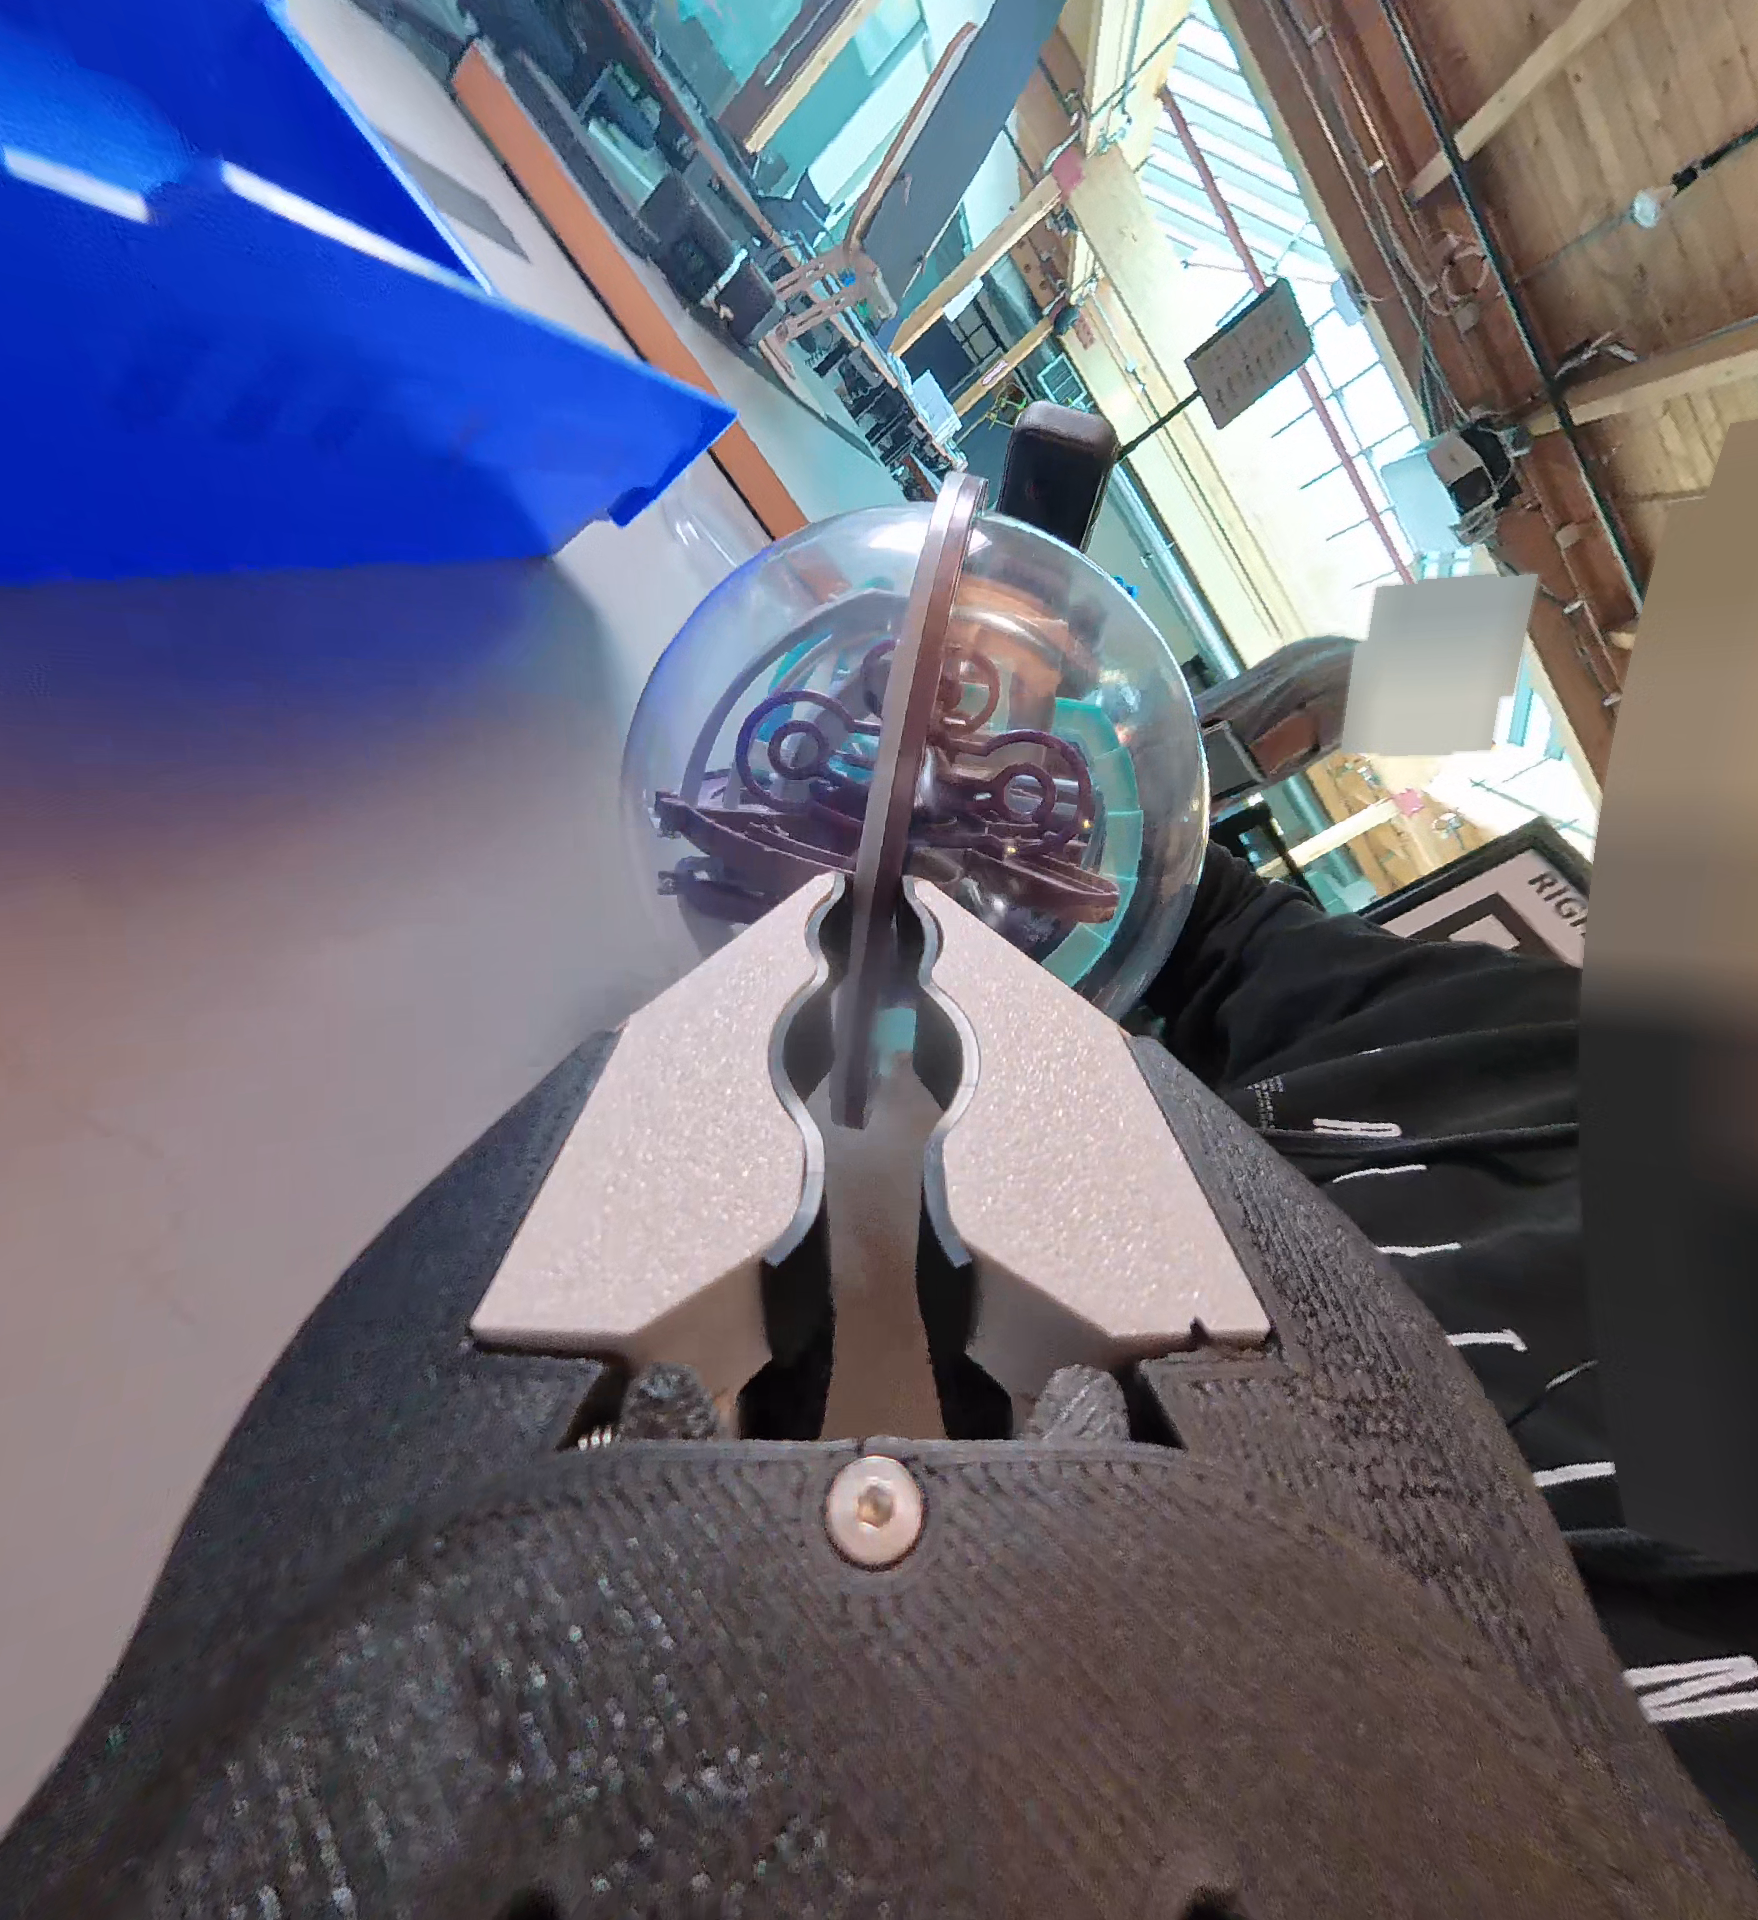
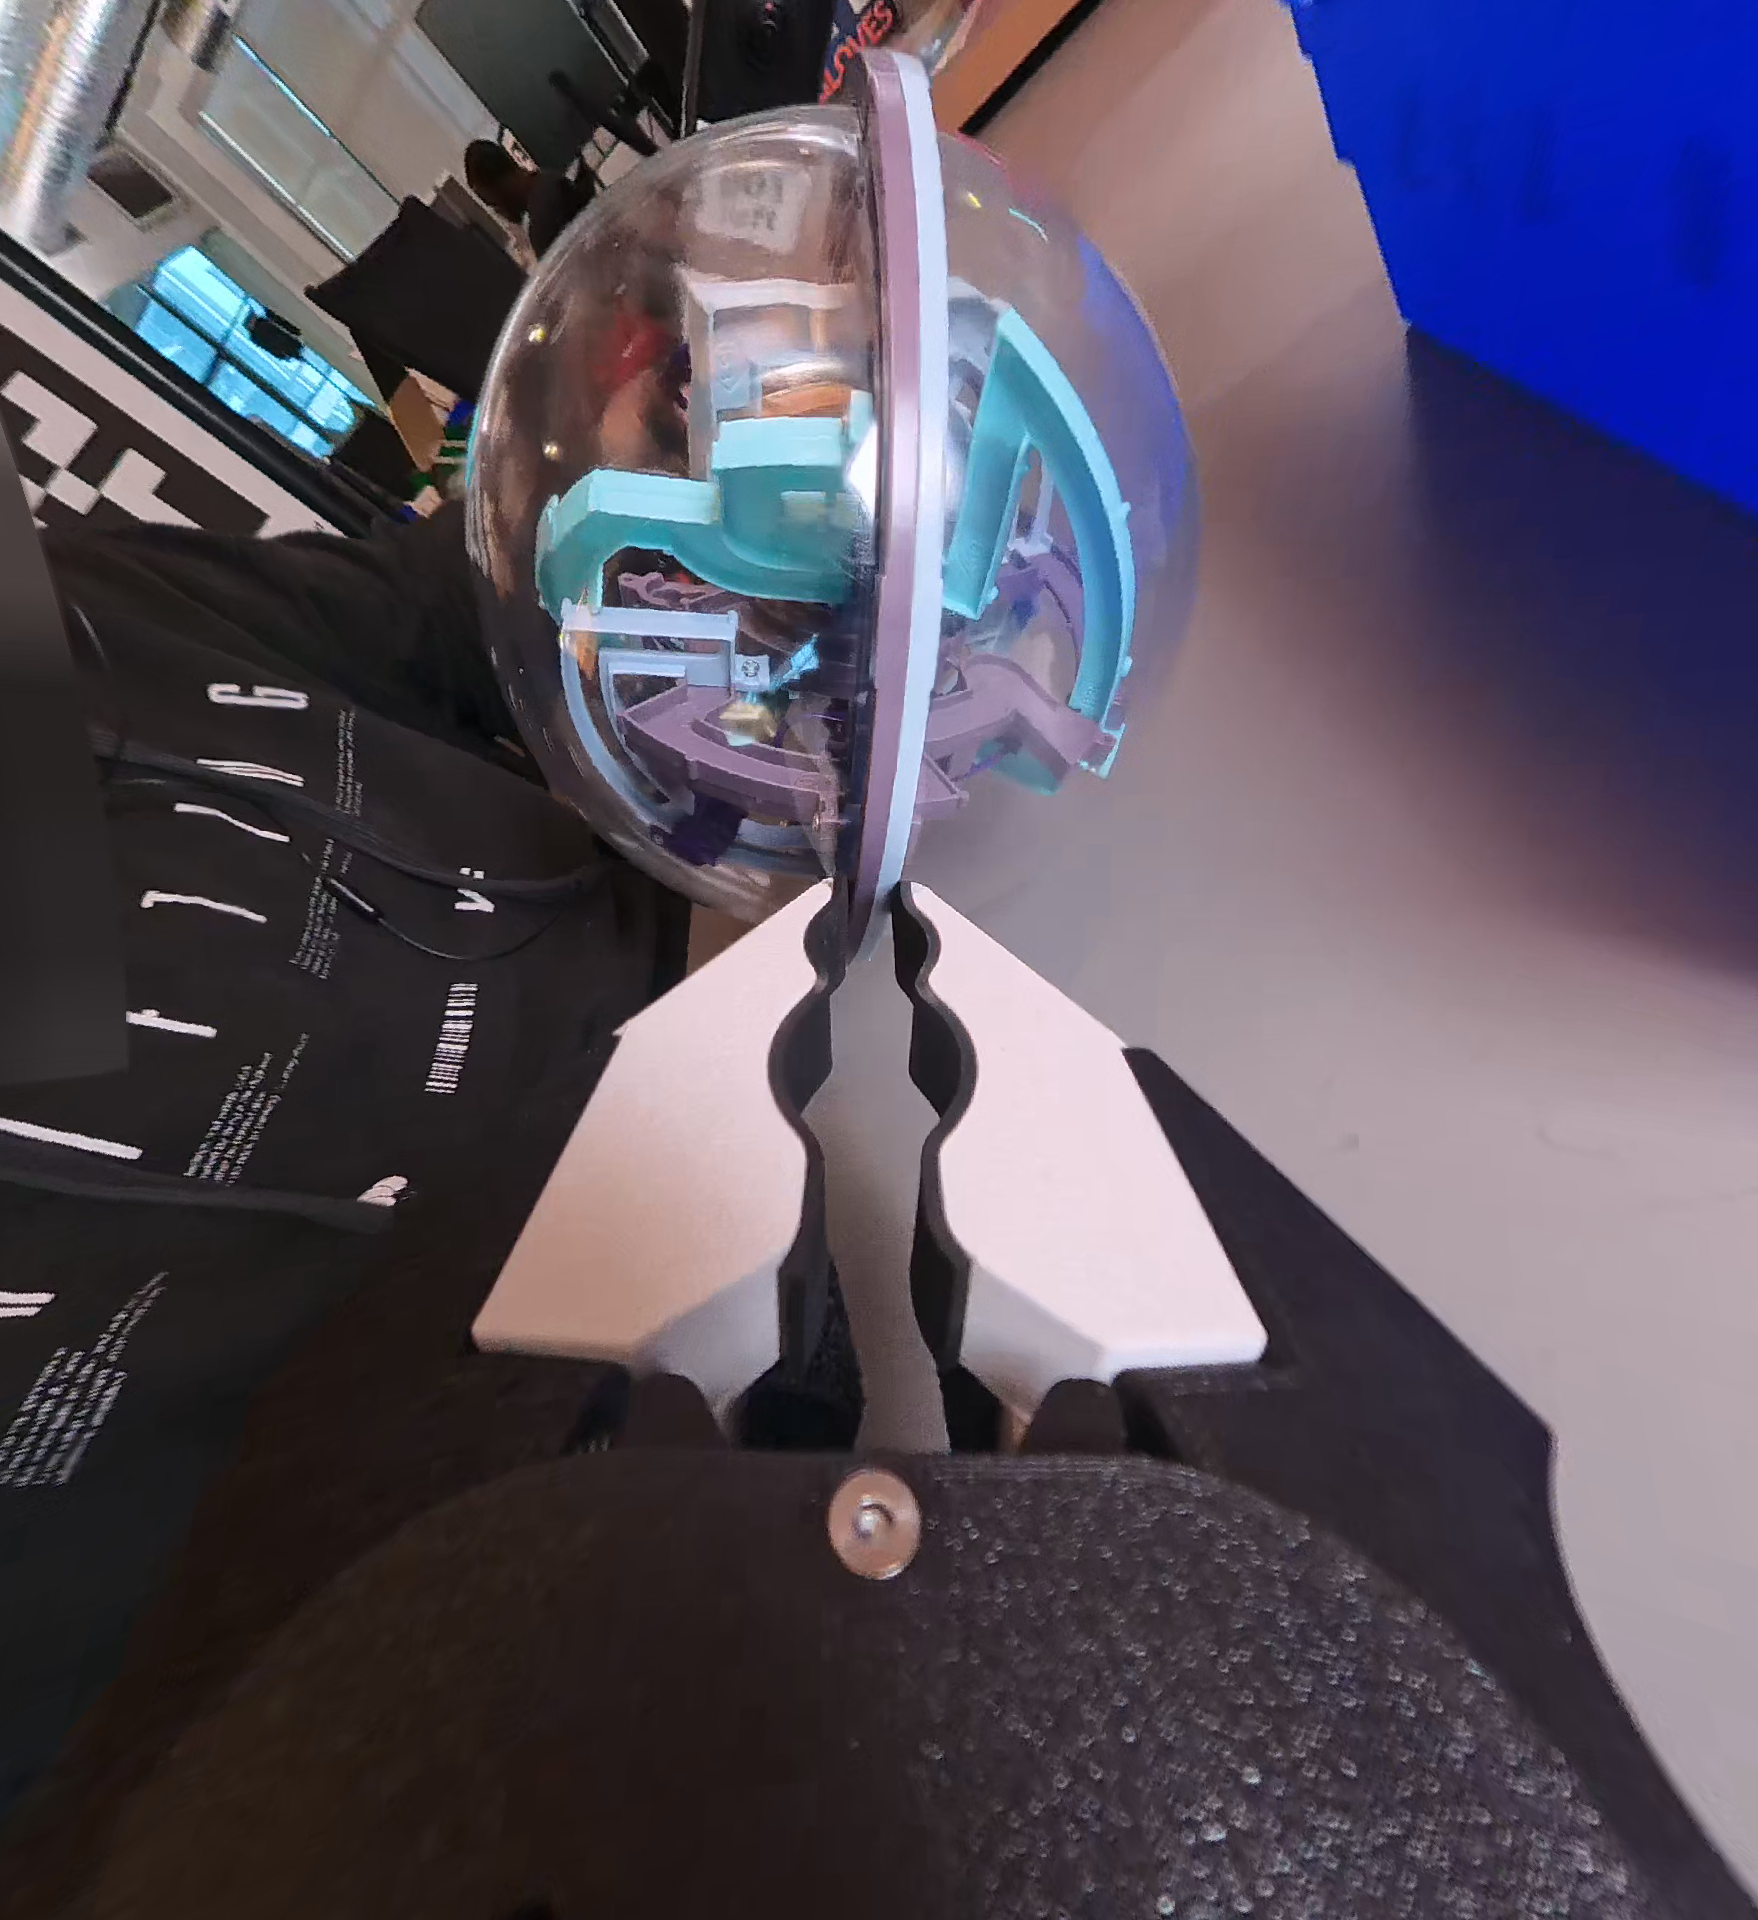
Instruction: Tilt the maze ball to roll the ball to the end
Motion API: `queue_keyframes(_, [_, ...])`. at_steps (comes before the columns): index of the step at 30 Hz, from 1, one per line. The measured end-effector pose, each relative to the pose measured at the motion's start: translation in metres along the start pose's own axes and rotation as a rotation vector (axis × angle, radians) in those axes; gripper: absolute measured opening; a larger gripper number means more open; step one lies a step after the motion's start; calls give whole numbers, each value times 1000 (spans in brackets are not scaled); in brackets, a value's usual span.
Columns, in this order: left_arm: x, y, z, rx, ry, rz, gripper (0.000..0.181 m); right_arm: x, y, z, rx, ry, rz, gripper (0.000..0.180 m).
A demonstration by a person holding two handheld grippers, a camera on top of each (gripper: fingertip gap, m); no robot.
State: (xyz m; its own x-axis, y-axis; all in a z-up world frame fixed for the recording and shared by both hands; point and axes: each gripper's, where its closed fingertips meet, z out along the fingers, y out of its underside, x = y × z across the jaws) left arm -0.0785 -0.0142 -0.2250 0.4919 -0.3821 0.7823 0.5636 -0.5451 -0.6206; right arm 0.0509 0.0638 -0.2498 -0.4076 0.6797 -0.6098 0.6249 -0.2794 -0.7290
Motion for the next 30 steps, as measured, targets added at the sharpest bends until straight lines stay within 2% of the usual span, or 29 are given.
queue_keyframes(14, [-14, 23, 12, -49, 33, -350, 7, 2, 21, -4, -48, -97, 329, 6])
queue_keyframes(30, [-9, 38, 22, -101, 55, -597, 7, -7, 27, -15, -48, -218, 638, 6])
